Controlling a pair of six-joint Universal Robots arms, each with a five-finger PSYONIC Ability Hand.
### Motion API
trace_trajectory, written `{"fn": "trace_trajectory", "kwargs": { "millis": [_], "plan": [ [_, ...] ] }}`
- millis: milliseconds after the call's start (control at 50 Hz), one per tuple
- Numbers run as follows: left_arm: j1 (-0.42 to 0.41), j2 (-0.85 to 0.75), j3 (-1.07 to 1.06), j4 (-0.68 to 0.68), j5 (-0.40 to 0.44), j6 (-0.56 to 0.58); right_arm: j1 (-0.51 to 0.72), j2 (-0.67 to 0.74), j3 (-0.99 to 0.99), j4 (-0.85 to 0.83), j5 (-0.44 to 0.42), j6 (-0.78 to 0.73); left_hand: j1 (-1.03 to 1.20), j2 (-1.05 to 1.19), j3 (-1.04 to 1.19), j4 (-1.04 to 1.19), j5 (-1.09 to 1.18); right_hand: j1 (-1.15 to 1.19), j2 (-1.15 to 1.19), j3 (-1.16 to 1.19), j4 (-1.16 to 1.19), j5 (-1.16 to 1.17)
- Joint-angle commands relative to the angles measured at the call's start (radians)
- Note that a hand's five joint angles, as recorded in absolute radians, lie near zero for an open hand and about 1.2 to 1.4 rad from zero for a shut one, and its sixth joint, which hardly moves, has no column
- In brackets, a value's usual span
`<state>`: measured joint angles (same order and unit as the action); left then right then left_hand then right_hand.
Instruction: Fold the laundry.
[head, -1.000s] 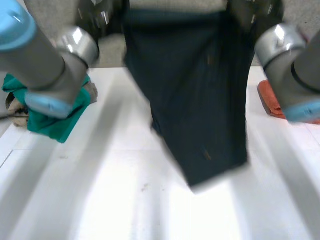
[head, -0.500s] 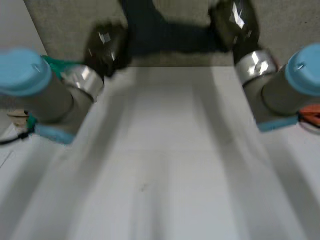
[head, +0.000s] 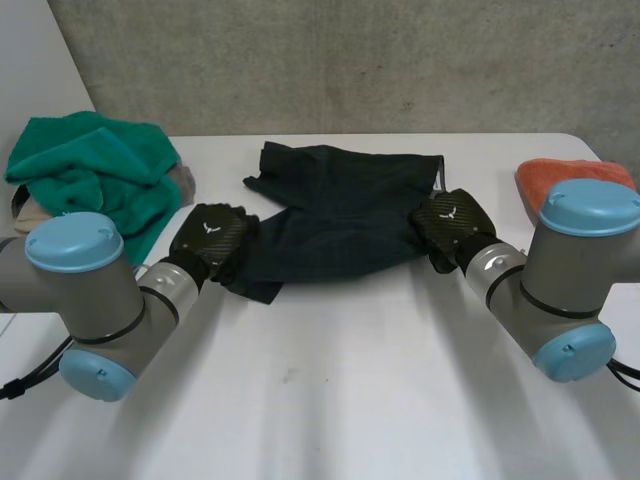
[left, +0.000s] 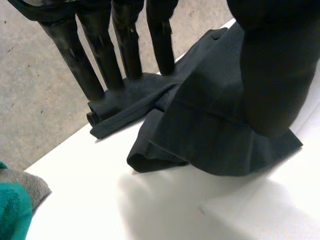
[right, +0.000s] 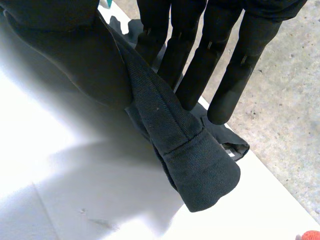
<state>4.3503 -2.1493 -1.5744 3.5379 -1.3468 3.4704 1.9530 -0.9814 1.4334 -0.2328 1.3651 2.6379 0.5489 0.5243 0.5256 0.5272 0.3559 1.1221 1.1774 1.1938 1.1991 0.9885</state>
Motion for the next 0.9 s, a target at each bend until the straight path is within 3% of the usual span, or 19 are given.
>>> {"fn": "trace_trajectory", "kwargs": {
  "millis": [20,140,220,360,400,460,520,640,800,900],
  "plan": [
    [-0.012,-0.006,-0.013,-0.030,0.011,-0.065,-0.003,-0.023,0.038,0.001,0.011,0.016,0.846,0.870,0.869,0.867,0.864,0.274,0.219,0.202,0.197,0.233],
    [-0.012,0.069,-0.053,-0.151,0.017,-0.079,-0.012,-0.063,0.050,0.073,0.008,-0.007,0.847,0.872,0.871,0.869,0.866,0.274,0.219,0.202,0.197,0.233],
    [-0.008,0.190,-0.102,-0.356,0.038,-0.010,-0.020,-0.114,0.056,0.214,0.005,-0.128,0.847,0.872,0.871,0.869,0.866,0.274,0.219,0.202,0.197,0.233],
    [0.003,0.379,-0.190,-0.923,0.074,0.327,-0.045,-0.195,0.148,0.795,0.038,-0.530,0.847,0.872,0.871,0.869,0.866,0.274,0.219,0.202,0.197,0.233],
    [0.002,0.400,-0.208,-1.105,0.071,0.439,-0.046,-0.204,0.163,0.852,0.034,-0.585,0.847,0.872,0.871,0.869,0.866,0.274,0.219,0.202,0.197,0.233],
    [-0.001,0.410,-0.210,-1.206,0.071,0.521,-0.037,-0.209,0.177,0.830,0.022,-0.582,0.847,0.872,0.871,0.869,0.866,0.274,0.219,0.202,0.197,0.233],
    [-0.026,0.393,-0.187,-1.153,0.066,0.543,-0.042,-0.194,0.174,0.816,0.019,-0.558,0.847,0.872,0.871,0.869,0.866,0.274,0.219,0.202,0.197,0.233],
    [-0.089,0.284,-0.020,-0.949,0.008,0.467,-0.026,-0.160,0.130,0.781,0.026,-0.510,0.847,0.872,0.871,0.869,0.866,0.274,0.219,0.202,0.197,0.233],
    [-0.113,0.085,0.264,-0.644,-0.089,0.389,-0.016,-0.111,-0.028,0.405,0.109,-0.270,0.847,0.872,0.871,0.869,0.866,0.274,0.219,0.202,0.197,0.233],
    [-0.118,-0.058,0.439,-0.406,-0.101,0.323,-0.008,-0.057,-0.079,0.167,0.150,-0.230,0.847,0.872,0.871,0.869,0.866,0.274,0.219,0.202,0.197,0.233]
  ]
}}
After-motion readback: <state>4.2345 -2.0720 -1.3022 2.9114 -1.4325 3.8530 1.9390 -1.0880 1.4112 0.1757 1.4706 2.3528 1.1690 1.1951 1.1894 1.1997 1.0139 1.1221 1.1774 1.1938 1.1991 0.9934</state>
